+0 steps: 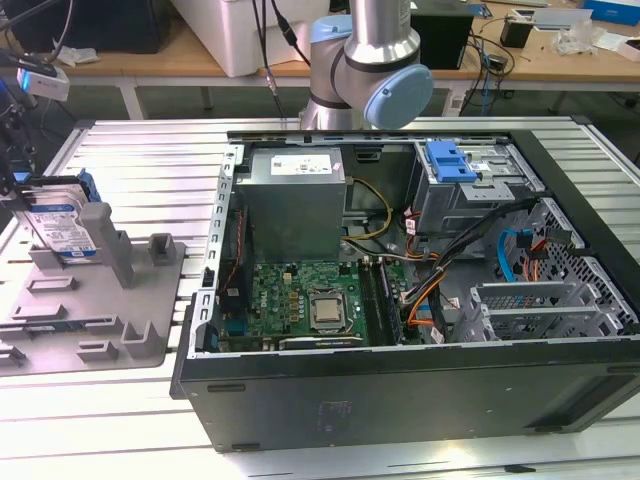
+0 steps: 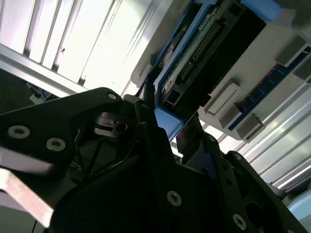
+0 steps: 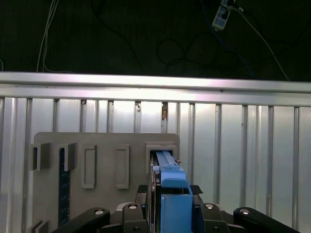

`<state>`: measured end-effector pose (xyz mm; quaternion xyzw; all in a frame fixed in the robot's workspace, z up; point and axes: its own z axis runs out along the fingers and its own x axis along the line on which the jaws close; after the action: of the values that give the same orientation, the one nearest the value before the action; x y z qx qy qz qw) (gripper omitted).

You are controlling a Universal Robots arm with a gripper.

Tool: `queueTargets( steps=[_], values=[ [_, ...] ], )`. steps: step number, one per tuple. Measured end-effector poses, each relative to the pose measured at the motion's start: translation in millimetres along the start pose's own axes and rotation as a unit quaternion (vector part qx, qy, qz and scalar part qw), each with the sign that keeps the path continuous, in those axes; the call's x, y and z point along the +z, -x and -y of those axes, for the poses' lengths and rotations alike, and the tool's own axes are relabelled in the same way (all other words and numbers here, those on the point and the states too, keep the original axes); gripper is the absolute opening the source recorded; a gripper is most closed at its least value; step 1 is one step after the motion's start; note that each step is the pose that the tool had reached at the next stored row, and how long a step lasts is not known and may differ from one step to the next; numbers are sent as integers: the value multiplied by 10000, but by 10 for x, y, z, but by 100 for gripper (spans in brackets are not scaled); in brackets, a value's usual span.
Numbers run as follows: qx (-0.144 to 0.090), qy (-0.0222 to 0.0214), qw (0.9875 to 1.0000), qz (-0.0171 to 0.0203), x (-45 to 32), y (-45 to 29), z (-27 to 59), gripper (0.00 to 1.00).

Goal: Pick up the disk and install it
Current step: 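Pick up the disk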

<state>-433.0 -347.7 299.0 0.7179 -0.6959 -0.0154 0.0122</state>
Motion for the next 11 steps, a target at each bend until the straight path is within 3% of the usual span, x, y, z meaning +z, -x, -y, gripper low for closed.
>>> queueTargets(
  steps=[7,9,11],
  values=[
    [0,0,10000,0,12,0,1,44],
    [0,1,10000,-1,15,0,1,37],
    [0,1,10000,-1,19,0,1,37]
  ],
)
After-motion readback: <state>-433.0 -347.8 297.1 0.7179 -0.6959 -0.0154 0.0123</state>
